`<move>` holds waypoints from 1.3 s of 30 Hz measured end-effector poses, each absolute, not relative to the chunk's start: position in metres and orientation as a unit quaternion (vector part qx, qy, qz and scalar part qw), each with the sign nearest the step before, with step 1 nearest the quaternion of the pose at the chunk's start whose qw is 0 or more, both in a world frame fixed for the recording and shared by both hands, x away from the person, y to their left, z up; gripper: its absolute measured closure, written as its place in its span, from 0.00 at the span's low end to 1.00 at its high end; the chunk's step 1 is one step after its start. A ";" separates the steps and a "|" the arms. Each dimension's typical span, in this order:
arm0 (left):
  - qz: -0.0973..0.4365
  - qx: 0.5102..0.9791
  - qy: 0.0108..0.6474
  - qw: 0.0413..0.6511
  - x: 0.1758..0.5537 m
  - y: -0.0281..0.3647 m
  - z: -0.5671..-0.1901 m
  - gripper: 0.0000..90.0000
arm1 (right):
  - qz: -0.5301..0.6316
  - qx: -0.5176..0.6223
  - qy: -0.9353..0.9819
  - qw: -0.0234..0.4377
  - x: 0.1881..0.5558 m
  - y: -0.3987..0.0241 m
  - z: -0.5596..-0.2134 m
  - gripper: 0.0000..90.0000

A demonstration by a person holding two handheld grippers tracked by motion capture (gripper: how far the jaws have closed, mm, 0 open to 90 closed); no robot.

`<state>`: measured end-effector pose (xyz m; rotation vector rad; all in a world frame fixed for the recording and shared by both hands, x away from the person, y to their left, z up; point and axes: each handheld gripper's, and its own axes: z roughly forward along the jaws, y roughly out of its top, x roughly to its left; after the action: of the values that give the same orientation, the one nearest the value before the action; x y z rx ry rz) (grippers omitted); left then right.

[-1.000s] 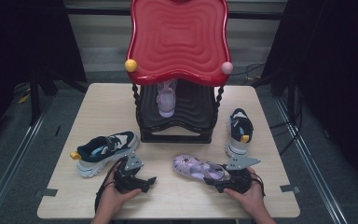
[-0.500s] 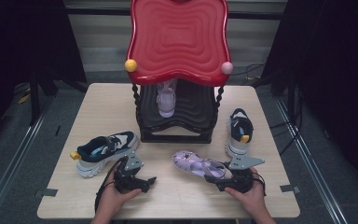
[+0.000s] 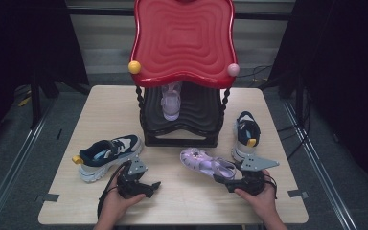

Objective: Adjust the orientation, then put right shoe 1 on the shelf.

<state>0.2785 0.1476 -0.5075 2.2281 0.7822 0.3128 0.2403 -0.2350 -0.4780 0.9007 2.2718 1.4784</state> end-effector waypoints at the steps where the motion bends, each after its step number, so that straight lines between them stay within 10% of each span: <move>1: 0.121 0.868 0.305 0.372 0.279 0.148 -0.508 0.16 | 0.511 0.313 0.787 0.146 0.240 -0.235 -0.477 0.41; 39: 0.122 0.868 0.305 0.372 0.279 0.148 -0.508 0.16 | 0.541 0.346 0.731 0.229 0.244 -0.228 -0.441 0.42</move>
<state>0.2786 0.1475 -0.5076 2.2258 0.7818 0.3118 0.2442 -0.2282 -0.4411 0.9514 2.0131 1.4894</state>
